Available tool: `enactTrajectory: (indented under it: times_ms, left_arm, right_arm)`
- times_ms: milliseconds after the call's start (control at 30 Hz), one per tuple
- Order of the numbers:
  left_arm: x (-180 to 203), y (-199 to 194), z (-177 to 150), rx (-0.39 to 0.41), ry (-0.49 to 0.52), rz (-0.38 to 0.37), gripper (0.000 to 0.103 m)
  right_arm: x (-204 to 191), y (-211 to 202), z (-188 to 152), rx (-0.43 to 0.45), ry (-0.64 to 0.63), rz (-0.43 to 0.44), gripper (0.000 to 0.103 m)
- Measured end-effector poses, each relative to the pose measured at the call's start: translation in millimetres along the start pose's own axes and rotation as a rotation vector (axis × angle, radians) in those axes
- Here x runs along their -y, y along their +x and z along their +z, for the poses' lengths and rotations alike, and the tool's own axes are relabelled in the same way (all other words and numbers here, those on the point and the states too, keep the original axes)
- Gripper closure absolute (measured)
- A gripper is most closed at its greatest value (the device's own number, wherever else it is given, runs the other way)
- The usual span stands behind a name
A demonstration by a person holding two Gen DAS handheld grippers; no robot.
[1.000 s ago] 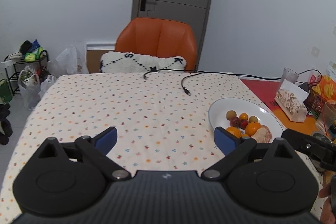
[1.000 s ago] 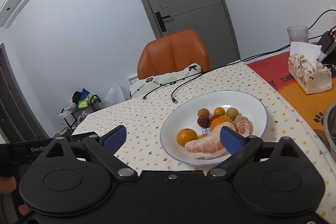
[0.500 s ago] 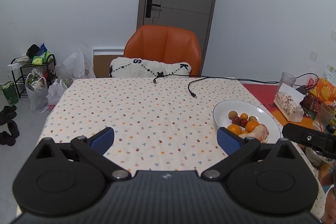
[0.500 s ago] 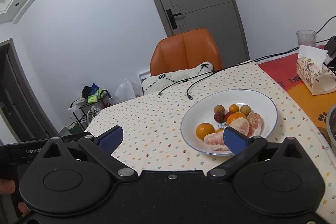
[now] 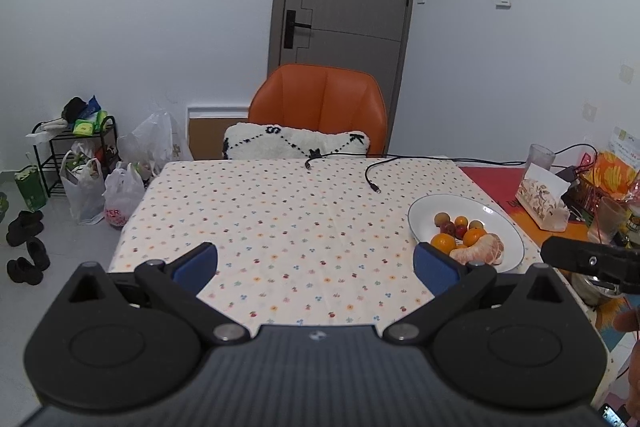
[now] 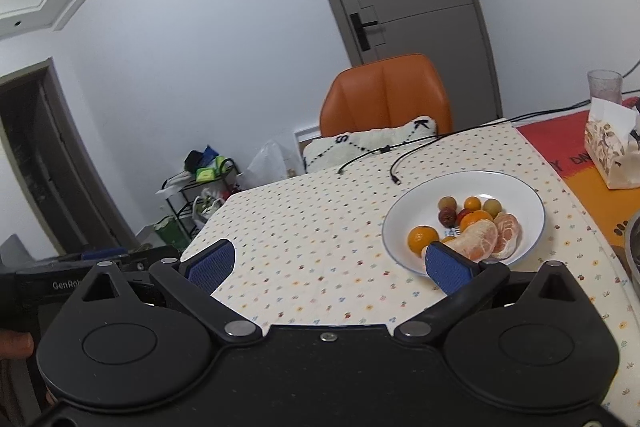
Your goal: Organize fruits
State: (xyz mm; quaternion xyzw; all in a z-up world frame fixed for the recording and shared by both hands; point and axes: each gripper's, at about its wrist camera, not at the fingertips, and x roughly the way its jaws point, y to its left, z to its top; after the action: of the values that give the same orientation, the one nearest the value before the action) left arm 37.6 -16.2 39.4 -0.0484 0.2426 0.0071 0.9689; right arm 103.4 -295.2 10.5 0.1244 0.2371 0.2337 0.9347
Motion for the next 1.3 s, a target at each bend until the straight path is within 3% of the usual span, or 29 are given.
enactTrajectory:
  times_ms: [433, 1300]
  left_arm:
    - [-26.5, -38.7, -10.3, -0.012, -0.023, 0.017, 0.0]
    - [-32.6, -45.1, -23.9, -0.049, -0.012, 0.032, 0.0]
  right_arm:
    - [-6.7, -32.9, 0.4, -0.026, -0.064, -0.006, 0.0]
    - [-28.6, -40.6, -11.9, -0.102, -0.103, 0.027, 0.0]
